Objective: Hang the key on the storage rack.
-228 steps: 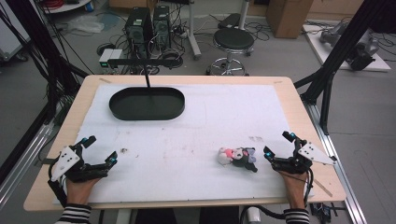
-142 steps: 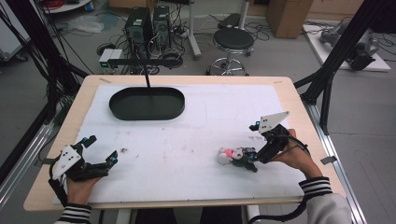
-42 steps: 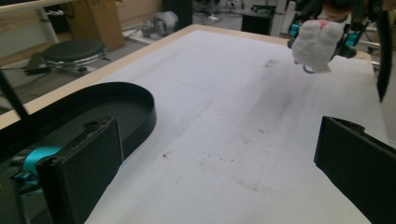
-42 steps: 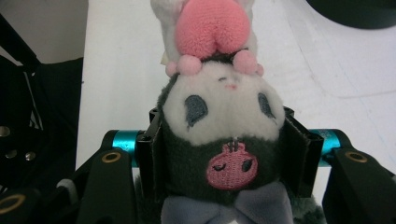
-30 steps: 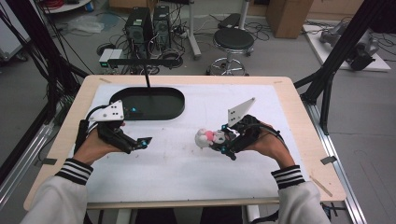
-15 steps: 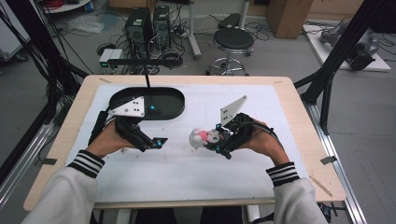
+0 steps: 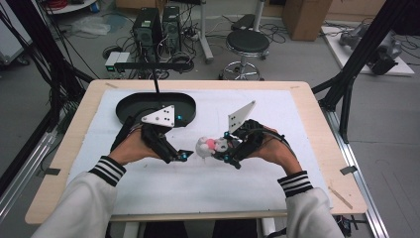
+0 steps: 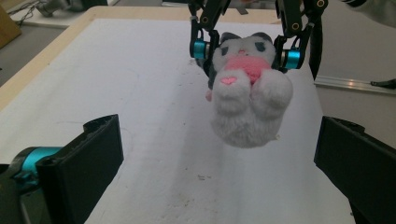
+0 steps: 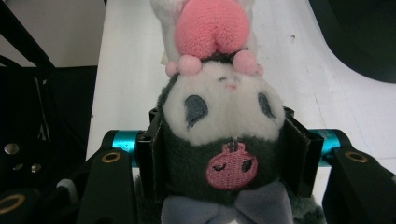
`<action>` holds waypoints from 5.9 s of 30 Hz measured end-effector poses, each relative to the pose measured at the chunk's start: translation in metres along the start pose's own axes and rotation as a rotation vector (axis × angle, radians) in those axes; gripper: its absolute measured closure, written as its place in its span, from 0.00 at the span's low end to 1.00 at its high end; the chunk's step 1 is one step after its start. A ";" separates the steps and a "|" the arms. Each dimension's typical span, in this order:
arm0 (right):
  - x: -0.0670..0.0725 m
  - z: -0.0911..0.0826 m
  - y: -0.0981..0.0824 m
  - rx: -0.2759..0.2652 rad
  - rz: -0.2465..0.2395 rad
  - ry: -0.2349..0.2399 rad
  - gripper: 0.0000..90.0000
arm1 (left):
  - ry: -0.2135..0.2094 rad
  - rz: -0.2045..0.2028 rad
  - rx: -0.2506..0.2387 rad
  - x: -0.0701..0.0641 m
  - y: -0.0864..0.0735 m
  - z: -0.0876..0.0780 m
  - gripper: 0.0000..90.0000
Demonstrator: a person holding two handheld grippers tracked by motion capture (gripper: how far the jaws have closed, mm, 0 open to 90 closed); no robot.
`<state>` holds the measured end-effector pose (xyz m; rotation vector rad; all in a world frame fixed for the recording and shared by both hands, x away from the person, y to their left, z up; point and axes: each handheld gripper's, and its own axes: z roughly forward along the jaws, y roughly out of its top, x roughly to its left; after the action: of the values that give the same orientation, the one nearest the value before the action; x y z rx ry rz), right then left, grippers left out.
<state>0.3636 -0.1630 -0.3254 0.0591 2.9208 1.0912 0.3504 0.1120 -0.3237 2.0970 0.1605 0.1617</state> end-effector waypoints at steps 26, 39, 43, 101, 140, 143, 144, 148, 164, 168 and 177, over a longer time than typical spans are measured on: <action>-0.003 0.017 0.018 0.003 -0.003 0.025 0.48 | -0.042 -0.003 0.128 -0.001 0.001 0.022 0.21; -0.004 0.020 0.018 0.026 -0.001 0.020 0.48 | -0.037 0.066 0.164 -0.006 0.001 0.025 0.60; -0.004 0.020 0.018 0.017 0.004 0.024 0.48 | -0.039 0.057 0.156 -0.006 0.002 0.023 0.62; 0.047 -0.046 -0.172 -0.598 0.439 -0.634 0.00 | 0.601 -0.338 -0.102 0.022 -0.032 -0.090 0.62; 0.070 -0.022 -0.213 -0.706 0.433 -0.770 0.00 | 0.933 -0.469 -0.123 0.073 -0.048 -0.127 0.62; 0.071 -0.021 -0.213 -0.703 0.426 -0.775 0.00 | 0.947 -0.463 -0.130 0.075 -0.043 -0.128 0.62; 0.071 -0.021 -0.213 -0.702 0.422 -0.778 0.00 | 0.951 -0.459 -0.127 0.076 -0.042 -0.128 0.62; 0.072 -0.021 -0.213 -0.707 0.425 -0.779 0.00 | 0.969 -0.452 -0.126 0.080 -0.036 -0.128 0.62; 0.072 -0.021 -0.214 -0.719 0.421 -0.780 0.00 | 0.985 -0.440 -0.097 0.092 -0.020 -0.120 0.62; 0.072 -0.021 -0.215 -0.724 0.426 -0.778 0.00 | 0.987 -0.446 -0.090 0.095 -0.021 -0.118 0.62; 0.072 -0.022 -0.215 -0.725 0.425 -0.779 0.01 | 0.990 -0.461 -0.074 0.097 -0.024 -0.117 0.62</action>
<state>0.2847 -0.3360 -0.4506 0.8779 1.7568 1.6279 0.4238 0.2409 -0.2808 1.6803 1.1841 0.8914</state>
